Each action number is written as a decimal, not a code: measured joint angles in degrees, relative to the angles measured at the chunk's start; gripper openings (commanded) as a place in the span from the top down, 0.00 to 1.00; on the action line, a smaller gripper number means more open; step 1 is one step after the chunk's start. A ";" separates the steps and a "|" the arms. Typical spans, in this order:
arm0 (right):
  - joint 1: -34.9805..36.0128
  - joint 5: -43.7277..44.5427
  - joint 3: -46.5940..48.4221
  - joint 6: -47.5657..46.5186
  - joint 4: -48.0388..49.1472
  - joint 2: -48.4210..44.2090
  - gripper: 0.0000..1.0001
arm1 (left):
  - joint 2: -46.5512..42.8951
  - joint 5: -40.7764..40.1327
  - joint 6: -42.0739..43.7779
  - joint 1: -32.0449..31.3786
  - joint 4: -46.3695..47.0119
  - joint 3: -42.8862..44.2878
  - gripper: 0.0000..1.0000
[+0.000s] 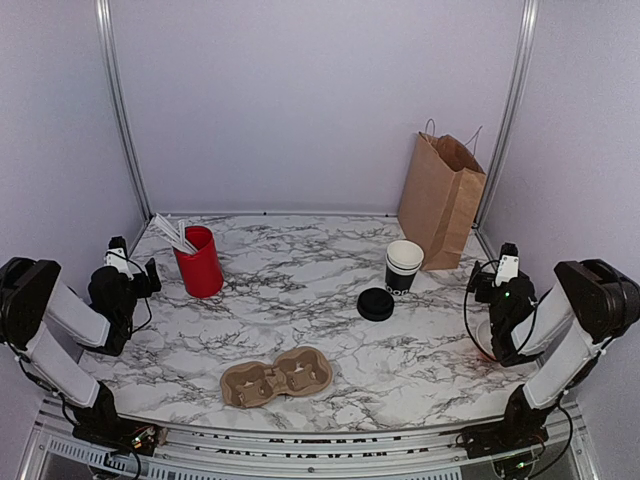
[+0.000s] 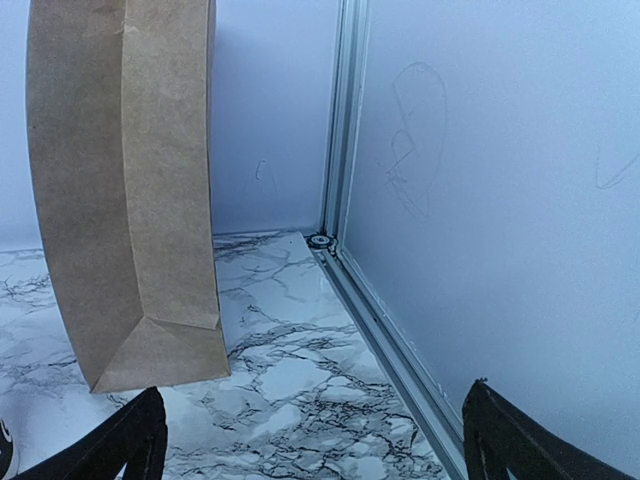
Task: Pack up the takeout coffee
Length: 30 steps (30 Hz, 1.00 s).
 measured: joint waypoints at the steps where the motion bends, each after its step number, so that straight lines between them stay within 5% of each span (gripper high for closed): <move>1: 0.00 0.00 0.00 0.00 0.00 0.00 0.00 | 0.00 0.00 0.00 0.02 0.00 0.00 0.01; 5: -0.02 0.00 0.00 0.00 0.00 0.00 0.00 | -1.31 -0.13 0.02 0.00 -2.01 0.04 0.01; 11: -0.02 -0.04 0.00 0.00 0.00 0.00 0.00 | -14.75 -3.28 -1.55 -1.62 -13.31 1.95 0.01; 17: -0.02 -0.07 0.00 0.00 0.02 0.00 0.00 | -29.27 -4.09 -8.72 -4.37 -32.79 10.25 0.01; 30: 4.55 3.52 1.46 -3.87 -5.51 -4.68 0.00 | -40.96 -6.19 -10.64 -27.63 -58.80 17.00 0.01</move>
